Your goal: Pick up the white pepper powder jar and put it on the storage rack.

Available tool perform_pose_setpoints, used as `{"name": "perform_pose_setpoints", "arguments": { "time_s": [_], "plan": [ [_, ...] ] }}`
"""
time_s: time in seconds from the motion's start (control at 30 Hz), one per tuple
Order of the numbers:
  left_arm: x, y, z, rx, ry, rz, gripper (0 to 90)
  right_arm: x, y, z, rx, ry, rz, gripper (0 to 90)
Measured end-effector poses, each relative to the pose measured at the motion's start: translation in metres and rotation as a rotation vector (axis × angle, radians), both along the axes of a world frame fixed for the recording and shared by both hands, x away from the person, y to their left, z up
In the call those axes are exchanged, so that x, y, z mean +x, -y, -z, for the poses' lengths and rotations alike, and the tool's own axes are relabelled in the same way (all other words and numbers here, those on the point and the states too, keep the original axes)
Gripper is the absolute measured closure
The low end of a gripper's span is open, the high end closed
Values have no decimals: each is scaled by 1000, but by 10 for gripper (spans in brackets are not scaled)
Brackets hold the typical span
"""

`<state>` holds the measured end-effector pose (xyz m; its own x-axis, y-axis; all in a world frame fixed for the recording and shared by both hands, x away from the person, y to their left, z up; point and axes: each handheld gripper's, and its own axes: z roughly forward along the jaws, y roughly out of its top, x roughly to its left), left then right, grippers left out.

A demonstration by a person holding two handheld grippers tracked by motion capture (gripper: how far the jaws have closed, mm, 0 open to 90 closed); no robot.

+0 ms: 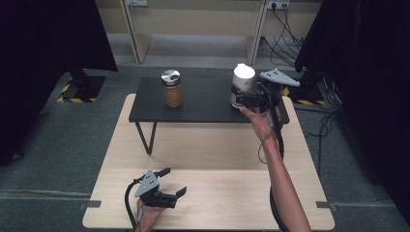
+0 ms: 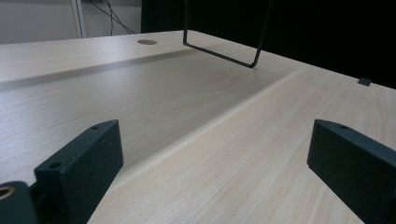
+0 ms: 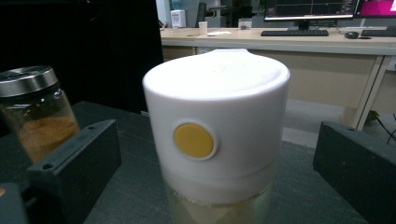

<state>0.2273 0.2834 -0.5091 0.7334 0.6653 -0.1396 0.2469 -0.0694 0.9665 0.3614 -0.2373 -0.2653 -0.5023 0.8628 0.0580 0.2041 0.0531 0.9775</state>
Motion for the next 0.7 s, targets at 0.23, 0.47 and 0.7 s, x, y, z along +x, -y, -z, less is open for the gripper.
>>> {"name": "perform_pose_setpoints", "arguments": {
  "time_s": [0.23, 0.47, 0.7],
  "plan": [
    [0, 0, 0, 1, 2, 2, 28, -18, 14, 3, -8, 28, -40, 2],
    [0, 0, 0, 1, 1, -1, 28, -36, 28, 13, 14, 63, -76, 2],
    [0, 0, 0, 2, 2, 1, 28, -59, 34, 31, -1, 93, -107, 2]
  ]
}}
